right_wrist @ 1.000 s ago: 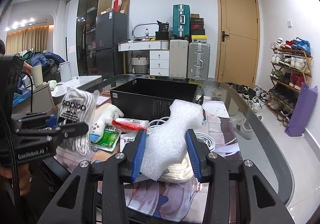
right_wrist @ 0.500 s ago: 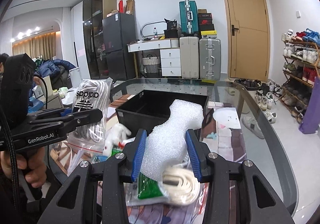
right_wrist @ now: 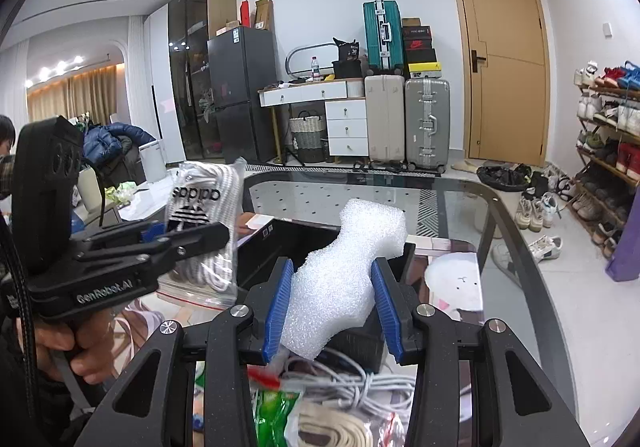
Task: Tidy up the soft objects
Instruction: 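Carry the foam piece and sock bag into the black box and release both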
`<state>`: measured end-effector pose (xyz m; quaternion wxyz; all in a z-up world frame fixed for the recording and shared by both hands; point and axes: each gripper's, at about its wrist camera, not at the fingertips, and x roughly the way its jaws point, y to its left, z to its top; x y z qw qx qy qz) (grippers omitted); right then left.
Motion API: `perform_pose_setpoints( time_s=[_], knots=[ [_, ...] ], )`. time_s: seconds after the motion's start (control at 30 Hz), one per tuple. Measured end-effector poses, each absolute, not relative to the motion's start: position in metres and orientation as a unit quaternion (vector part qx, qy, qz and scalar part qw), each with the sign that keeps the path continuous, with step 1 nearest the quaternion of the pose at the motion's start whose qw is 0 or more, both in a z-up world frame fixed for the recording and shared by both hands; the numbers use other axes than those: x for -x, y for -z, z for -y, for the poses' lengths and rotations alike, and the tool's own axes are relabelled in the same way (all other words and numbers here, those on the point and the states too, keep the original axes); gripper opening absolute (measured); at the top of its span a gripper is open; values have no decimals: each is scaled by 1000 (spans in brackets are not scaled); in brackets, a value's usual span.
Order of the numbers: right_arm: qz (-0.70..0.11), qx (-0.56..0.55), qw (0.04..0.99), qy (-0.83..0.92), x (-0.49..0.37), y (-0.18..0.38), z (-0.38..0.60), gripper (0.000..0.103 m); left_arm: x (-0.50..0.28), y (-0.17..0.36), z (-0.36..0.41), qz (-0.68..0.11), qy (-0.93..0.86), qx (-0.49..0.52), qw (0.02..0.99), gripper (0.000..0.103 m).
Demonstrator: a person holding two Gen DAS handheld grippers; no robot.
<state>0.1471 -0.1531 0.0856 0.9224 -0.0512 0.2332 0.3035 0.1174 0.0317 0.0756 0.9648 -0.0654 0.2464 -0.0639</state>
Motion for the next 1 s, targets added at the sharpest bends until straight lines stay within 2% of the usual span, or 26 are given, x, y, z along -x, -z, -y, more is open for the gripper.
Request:
perform_pose_setpoints(
  time_s=[0.57,1.0],
  knots=[
    [-269,77,911,-304,-200,-62,131,41,-179,-47,-29,-285,45,33,957,32],
    [-293,93,901,-306,-213,-43,119,41,-180,-29,-11,-341,48,-5,939,32]
  ],
)
